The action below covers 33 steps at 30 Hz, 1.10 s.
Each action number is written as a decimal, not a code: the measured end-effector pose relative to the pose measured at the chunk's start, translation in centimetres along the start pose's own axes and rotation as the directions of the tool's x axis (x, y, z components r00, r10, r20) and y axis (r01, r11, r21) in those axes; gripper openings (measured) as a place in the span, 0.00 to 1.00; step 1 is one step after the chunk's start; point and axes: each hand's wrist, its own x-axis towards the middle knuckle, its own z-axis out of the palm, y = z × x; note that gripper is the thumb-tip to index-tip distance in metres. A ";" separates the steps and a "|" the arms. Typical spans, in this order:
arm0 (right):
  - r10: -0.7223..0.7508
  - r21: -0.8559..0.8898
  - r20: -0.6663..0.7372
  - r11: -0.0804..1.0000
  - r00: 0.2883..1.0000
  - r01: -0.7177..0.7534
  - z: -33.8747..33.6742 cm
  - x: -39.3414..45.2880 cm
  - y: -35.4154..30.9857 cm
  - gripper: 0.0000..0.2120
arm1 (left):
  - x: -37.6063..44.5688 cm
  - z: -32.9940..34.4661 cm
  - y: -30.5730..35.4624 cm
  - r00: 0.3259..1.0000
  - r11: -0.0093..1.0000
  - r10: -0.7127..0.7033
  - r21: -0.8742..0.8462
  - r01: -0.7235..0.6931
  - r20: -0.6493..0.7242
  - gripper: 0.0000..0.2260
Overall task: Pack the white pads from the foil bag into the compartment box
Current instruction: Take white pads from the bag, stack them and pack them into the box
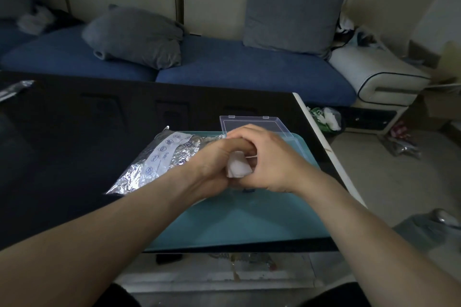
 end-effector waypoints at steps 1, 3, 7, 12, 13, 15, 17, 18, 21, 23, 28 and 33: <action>-0.017 0.015 -0.016 1.000 1.000 0.017 0.0 0.0 0.0 0.32 | 0.1 -0.1 0.0 0.999 1.000 0.021 -0.002 -0.021 -0.025 0.13; -0.025 -0.029 -0.023 0.999 0.999 0.024 0.0 -0.1 -0.2 0.34 | 0.2 -0.4 0.1 0.996 0.996 0.062 -0.067 -0.066 -0.061 0.15; 0.068 -0.153 -0.041 0.986 0.997 -0.073 0.3 -0.1 -0.7 0.37 | 0.3 -0.8 -0.1 0.989 0.991 0.130 -0.015 -0.132 -0.075 0.14; 0.114 -0.177 -0.035 0.977 0.993 -0.119 0.2 -0.1 -0.7 0.38 | 0.2 -0.7 -0.5 0.984 0.987 0.135 0.098 -0.123 -0.119 0.12; 0.102 -0.157 -0.004 0.982 0.995 -0.101 0.3 -0.2 -0.7 0.39 | 0.3 -0.7 -0.5 0.981 0.987 0.149 0.078 -0.140 -0.127 0.12; 0.063 -0.147 0.015 0.987 0.998 -0.060 0.6 -0.1 -0.7 0.37 | 0.6 -0.7 -0.4 0.973 0.983 0.182 0.052 -0.176 -0.140 0.19; 0.067 -0.174 0.002 0.983 0.998 -0.065 0.8 0.1 -0.7 0.35 | 0.7 -0.7 -0.5 0.971 0.983 0.183 0.057 -0.176 -0.156 0.29; 0.081 -0.205 0.016 0.976 0.997 -0.076 0.8 0.2 -0.8 0.36 | 0.7 -0.7 -0.5 0.968 0.982 0.183 0.070 -0.174 -0.169 0.33; 0.121 -0.285 0.122 0.955 0.985 -0.082 0.9 0.2 -0.9 0.41 | 1.0 -1.1 -0.8 0.970 0.989 0.136 0.086 -0.121 -0.203 0.38; 0.133 -0.227 0.155 0.969 0.979 -0.095 0.6 0.0 -1.1 0.41 | 1.1 -1.6 -1.1 0.966 0.972 0.141 0.214 -0.093 -0.217 0.39; 0.216 -0.140 0.286 0.973 0.933 -0.183 -1.4 -0.6 -0.3 0.28 | 1.2 -2.8 -1.4 0.972 0.879 0.143 0.475 -0.038 -0.186 0.39; 0.206 0.123 0.330 0.958 0.921 -0.258 -2.1 -0.9 0.8 0.13 | 0.6 -2.6 -1.3 0.999 0.733 0.052 0.679 -0.038 0.000 0.36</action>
